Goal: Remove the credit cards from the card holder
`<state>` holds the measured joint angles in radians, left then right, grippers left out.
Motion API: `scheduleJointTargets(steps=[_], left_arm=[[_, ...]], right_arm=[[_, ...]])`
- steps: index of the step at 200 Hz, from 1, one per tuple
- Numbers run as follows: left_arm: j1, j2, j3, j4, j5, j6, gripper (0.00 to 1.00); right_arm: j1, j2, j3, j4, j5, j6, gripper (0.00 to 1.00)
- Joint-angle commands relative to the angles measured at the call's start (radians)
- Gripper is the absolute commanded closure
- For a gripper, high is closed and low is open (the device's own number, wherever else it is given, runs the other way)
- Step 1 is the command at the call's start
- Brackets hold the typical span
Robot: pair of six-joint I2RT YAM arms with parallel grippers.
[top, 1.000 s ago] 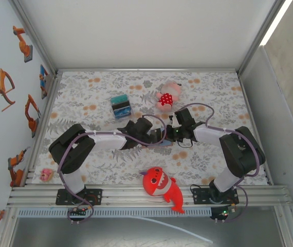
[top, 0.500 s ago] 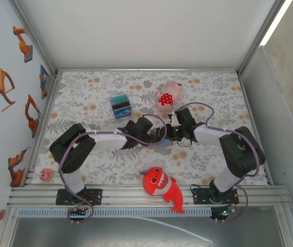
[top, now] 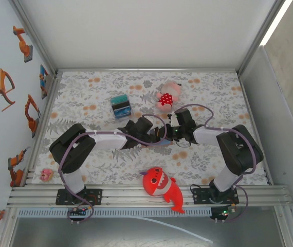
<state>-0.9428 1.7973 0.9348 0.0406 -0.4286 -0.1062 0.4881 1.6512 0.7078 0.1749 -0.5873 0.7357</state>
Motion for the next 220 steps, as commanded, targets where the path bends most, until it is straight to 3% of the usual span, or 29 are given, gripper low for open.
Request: scheduleJointTargets(steps=[1,31,77,135,220], left_arm=[[-0.011,0.022,0.013,-0.033,-0.009,-0.003,0.03],[-0.011,0.013,0.007,-0.033,-0.018,-0.002,0.03],[-0.011,0.007,0.001,-0.034,-0.034,0.007,0.03],[-0.011,-0.027,0.0,-0.04,-0.045,0.019,0.03],[-0.006,-0.24,-0.027,-0.042,-0.069,0.008,0.03]], right_arm=[[-0.003,0.006,-0.008,0.03,-0.008,0.004,0.95],[-0.003,-0.024,-0.001,-0.035,0.035,-0.028,1.0],[-0.003,-0.087,0.029,-0.188,0.129,-0.092,1.0],[-0.003,-0.167,0.033,-0.24,0.155,-0.112,1.0],[-0.002,-0.304,0.036,-0.326,0.17,-0.227,1.0]])
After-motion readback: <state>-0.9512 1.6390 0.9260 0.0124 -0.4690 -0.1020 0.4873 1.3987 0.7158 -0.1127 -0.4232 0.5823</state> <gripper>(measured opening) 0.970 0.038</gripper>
